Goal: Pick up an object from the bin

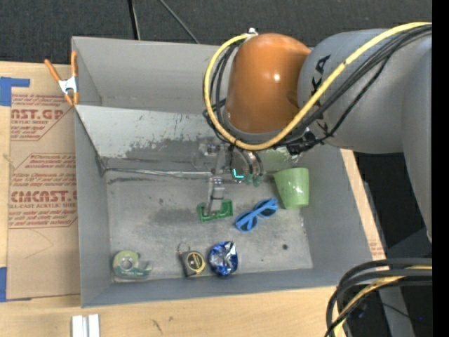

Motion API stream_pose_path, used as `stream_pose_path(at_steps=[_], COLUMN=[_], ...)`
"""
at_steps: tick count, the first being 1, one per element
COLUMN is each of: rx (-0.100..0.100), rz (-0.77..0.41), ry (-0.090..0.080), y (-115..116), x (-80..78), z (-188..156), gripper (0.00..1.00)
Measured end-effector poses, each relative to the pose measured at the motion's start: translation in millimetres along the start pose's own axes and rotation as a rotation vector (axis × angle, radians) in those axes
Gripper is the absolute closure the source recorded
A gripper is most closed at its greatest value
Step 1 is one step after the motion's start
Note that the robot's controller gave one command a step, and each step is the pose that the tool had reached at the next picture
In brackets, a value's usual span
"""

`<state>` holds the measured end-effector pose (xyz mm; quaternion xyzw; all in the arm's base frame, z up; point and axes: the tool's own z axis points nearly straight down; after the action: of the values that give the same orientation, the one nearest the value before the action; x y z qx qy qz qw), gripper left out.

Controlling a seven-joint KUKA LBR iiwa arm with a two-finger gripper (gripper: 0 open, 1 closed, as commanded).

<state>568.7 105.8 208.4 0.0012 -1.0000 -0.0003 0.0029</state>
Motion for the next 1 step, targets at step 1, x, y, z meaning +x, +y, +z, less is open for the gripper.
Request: stream_pose_path(at_steps=[1], rx=[0.002], rz=[0.108], ry=[-0.003], y=[-60.0], x=[-4.8], z=[51.6], gripper=[0.00])
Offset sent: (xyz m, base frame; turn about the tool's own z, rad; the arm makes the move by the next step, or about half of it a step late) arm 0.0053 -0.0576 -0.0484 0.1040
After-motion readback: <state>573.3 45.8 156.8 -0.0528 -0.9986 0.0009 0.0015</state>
